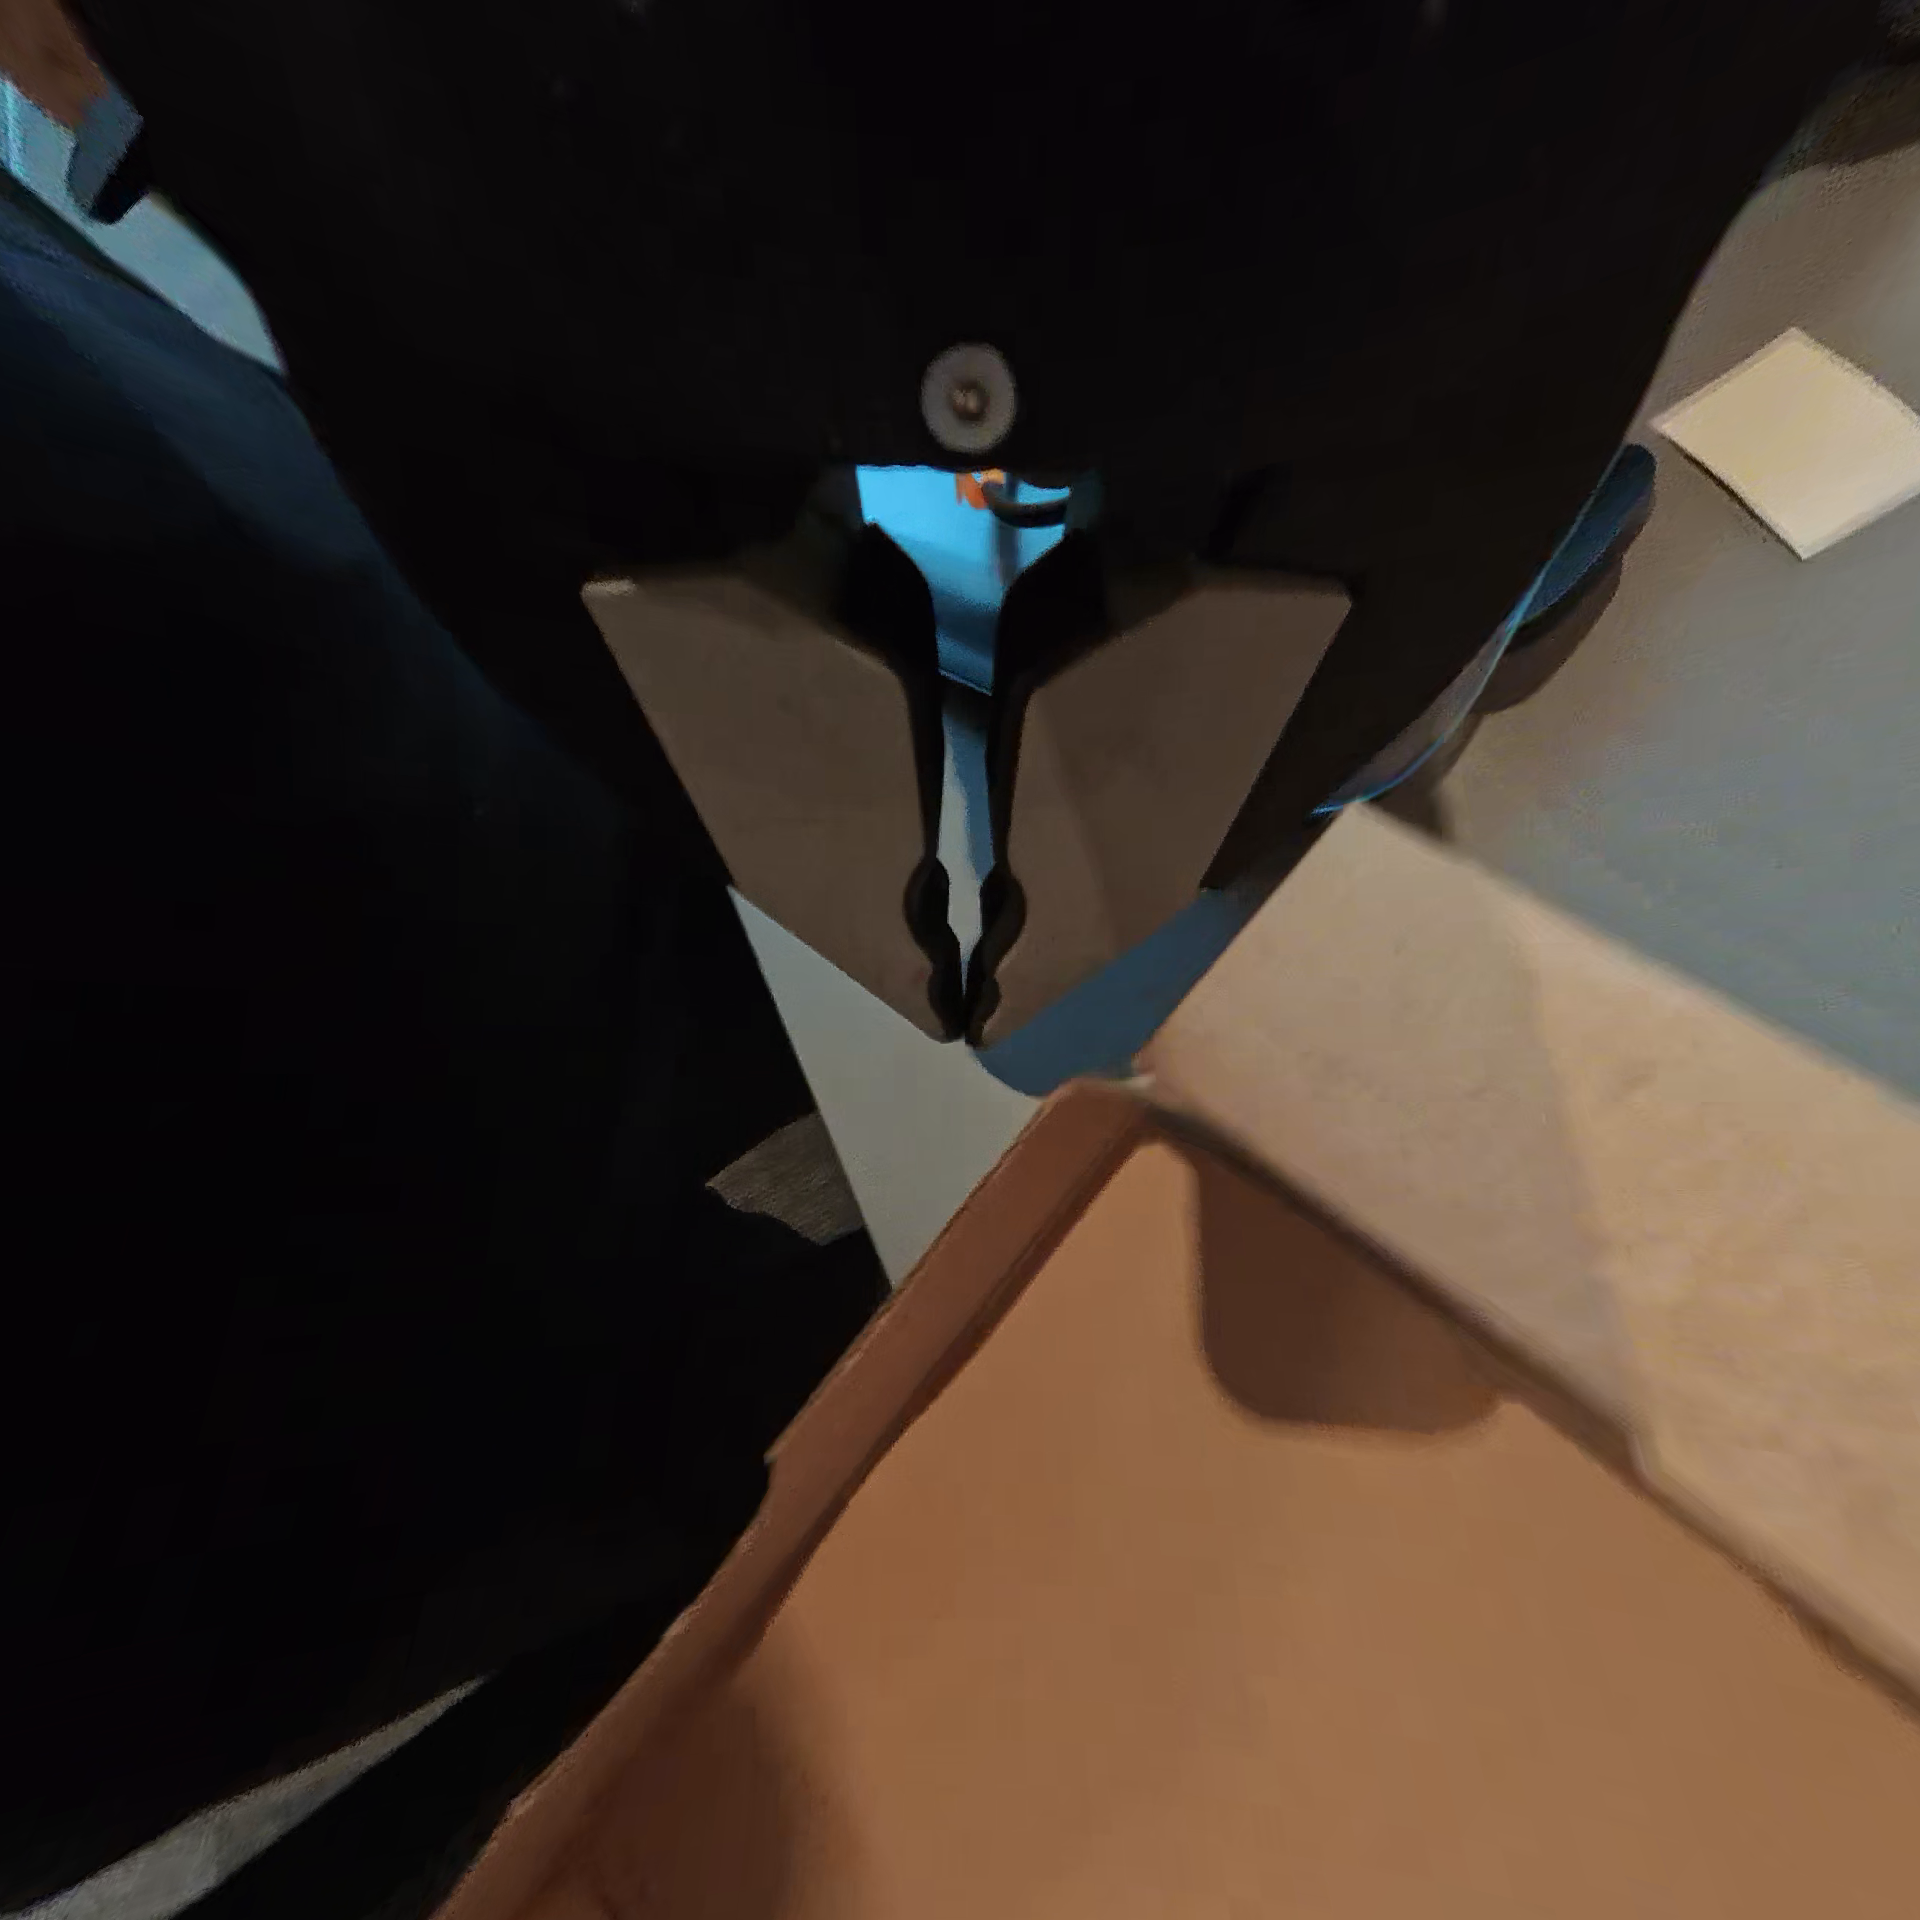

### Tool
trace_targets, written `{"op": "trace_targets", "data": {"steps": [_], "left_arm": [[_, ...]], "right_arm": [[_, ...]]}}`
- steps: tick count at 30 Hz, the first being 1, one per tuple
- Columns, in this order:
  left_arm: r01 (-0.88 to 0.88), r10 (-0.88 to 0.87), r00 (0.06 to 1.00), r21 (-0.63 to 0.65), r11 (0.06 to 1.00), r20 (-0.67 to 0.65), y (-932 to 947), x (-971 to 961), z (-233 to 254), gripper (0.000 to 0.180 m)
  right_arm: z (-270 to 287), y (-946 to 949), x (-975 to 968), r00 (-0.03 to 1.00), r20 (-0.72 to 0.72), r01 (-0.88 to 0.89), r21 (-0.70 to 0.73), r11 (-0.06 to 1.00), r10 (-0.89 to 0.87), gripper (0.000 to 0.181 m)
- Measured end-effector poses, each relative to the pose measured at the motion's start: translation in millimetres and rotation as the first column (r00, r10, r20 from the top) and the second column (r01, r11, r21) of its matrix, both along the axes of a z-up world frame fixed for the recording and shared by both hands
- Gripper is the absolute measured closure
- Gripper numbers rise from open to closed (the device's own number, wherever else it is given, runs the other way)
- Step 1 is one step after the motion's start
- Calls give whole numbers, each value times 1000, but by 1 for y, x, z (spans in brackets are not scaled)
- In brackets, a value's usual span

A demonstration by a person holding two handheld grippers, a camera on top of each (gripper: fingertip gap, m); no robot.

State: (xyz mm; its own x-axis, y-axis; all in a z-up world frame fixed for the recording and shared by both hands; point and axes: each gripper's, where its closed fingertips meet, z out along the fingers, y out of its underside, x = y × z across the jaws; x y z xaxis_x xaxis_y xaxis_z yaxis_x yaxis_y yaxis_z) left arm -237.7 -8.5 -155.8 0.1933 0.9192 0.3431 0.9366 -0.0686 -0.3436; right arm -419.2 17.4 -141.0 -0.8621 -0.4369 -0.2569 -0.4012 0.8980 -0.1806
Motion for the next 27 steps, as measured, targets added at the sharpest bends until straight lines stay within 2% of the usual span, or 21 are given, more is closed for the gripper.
{"op": "trace_targets", "data": {"steps": [4,5,6,10,12,16,17,18,21,27], "left_arm": [[3,11,981,72,997,-193,13,-22,50,180],[25,-5,972,82,996,-235,19,-28,63,174],[36,-18,965,61,997,-263,23,-35,72,153],[139,-146,943,-43,989,-299,45,-65,78,121],[209,-225,952,-94,973,-207,55,-74,56,115],[353,-349,935,-188,916,55,56,-65,-1,144],[368,-354,930,-212,905,100,52,-63,-9,164],[373,-358,928,-227,900,104,50,-63,-11,175],[353,-358,933,-237,905,21,48,-71,0,180],[279,-313,947,-301,912,-73,17,-64,11,180]], "right_arm": [[9,-16,6,997,67,50,-56,997,-46,177],[10,-19,9,995,88,51,-64,997,-45,178],[8,-20,10,995,91,53,-55,997,-47,178],[12,-28,11,995,94,42,-80,996,-35,178],[18,-32,13,994,109,35,-92,995,-25,178],[32,-31,17,992,128,-2,-99,995,15,177],[32,-27,17,992,127,-14,-90,996,25,176],[31,-23,15,993,114,-25,-81,996,34,176],[22,-9,0,997,60,-46,-53,998,49,176],[27,16,-24,996,92,3,-39,999,1,181]]}}
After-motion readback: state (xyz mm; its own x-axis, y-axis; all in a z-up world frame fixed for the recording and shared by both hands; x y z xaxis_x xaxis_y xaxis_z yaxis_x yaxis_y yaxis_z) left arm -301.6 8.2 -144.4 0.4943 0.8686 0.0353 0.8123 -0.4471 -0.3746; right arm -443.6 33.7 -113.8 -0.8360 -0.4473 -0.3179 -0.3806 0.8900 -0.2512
